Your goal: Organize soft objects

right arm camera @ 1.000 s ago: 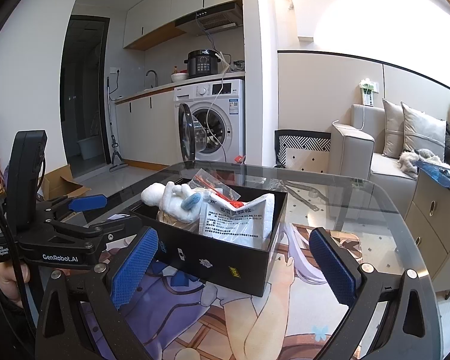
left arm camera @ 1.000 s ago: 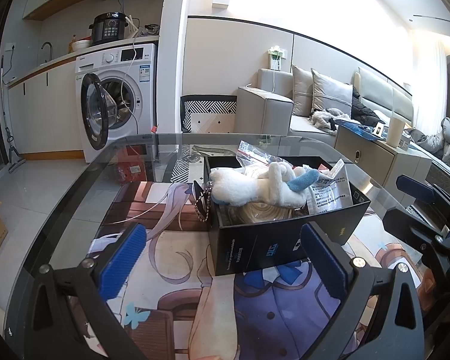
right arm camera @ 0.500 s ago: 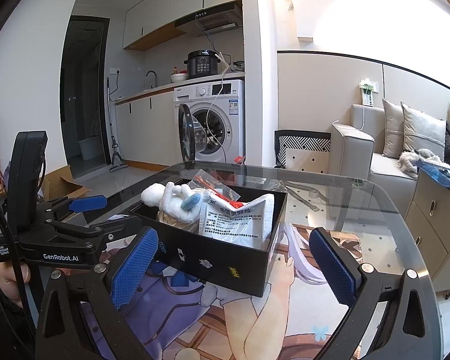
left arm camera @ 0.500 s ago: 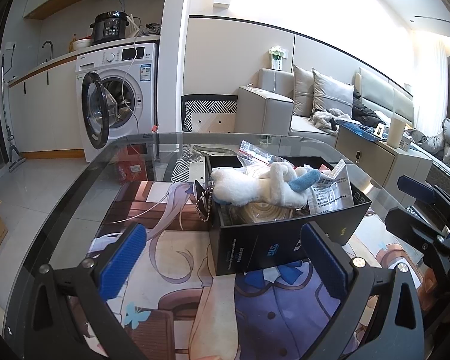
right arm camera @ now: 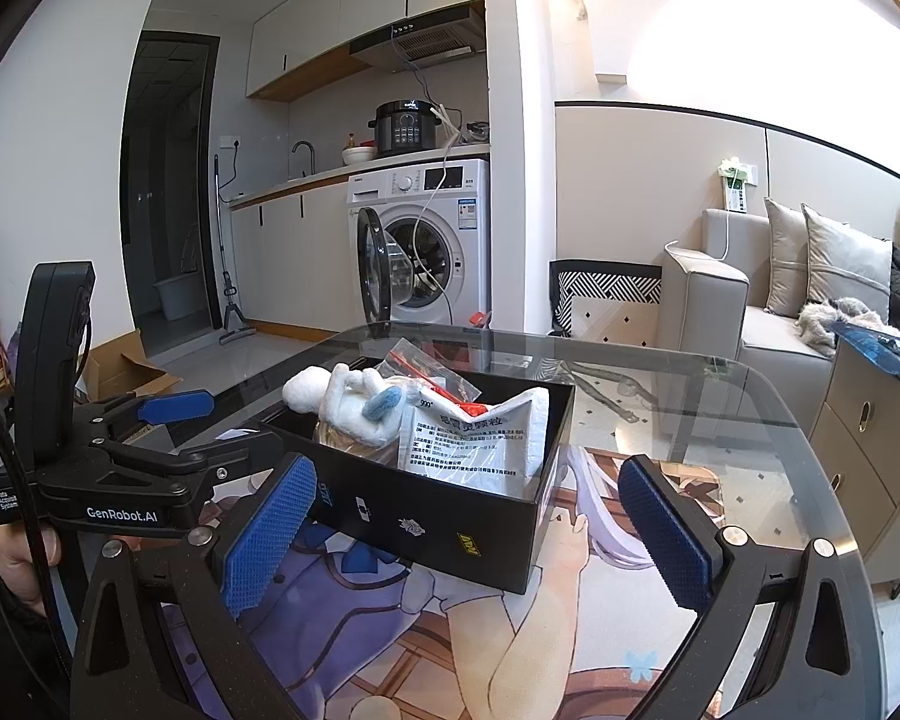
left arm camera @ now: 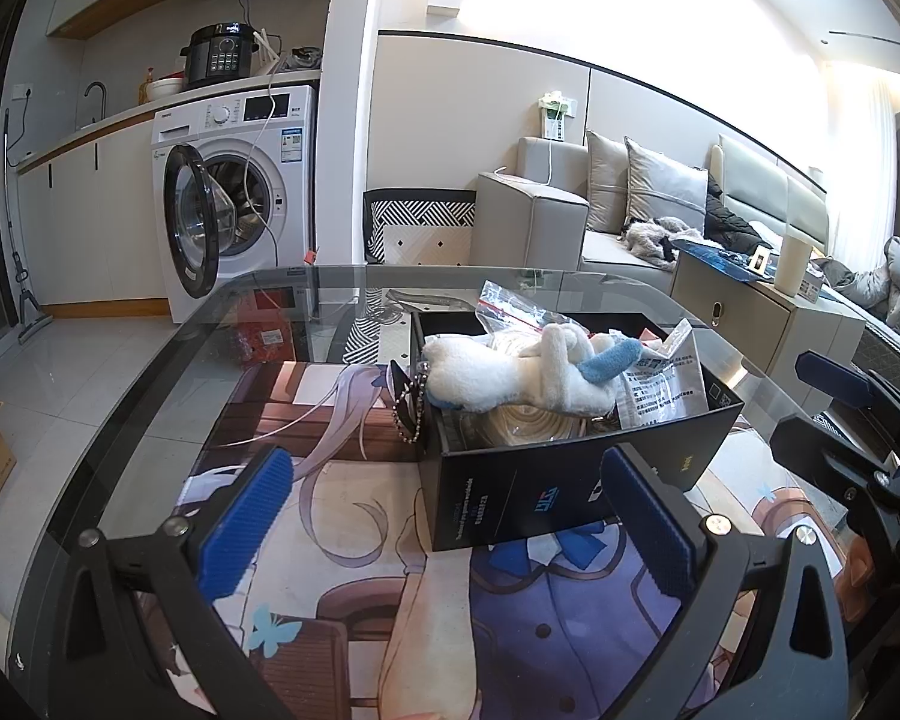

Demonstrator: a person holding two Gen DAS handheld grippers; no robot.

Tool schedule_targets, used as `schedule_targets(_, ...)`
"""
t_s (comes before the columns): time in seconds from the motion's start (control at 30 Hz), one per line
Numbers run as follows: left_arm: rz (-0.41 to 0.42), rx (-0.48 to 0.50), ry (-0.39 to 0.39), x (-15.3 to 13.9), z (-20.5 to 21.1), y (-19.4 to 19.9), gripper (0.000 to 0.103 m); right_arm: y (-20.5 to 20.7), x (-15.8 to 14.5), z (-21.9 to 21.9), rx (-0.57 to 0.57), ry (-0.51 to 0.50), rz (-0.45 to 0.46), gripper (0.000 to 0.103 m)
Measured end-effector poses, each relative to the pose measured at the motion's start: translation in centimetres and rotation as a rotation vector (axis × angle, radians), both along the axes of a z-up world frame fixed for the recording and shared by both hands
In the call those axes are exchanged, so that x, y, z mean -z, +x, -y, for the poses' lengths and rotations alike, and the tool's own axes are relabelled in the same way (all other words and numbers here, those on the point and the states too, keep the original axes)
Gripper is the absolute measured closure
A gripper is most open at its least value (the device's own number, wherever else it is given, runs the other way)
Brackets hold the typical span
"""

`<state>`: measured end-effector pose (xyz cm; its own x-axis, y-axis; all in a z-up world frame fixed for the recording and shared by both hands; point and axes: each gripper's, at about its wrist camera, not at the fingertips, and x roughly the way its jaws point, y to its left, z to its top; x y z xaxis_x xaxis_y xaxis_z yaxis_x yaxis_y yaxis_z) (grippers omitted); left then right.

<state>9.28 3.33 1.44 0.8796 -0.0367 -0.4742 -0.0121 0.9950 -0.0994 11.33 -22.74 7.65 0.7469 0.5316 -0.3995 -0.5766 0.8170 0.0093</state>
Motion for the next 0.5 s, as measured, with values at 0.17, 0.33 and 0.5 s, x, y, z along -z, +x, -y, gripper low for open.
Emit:
schedule_targets(0.17, 0.001, -0.001, 0.001, -0.01, -0.05, 0.01, 0.000, 0.00, 0.02, 0.00, -0.001, 0.000, 0.001, 0.000)
schedule_targets(0.33, 0.001, 0.001, 0.001, -0.01, -0.01, -0.01, 0.000, 0.00, 0.02, 0.01, 0.000, 0.000, 0.000, 0.000)
schedule_targets(0.5, 0.004, 0.002, 0.002, -0.08, -0.14, 0.01, 0.000, -0.03, 0.06, 0.00, 0.000, 0.000, 0.002, 0.000)
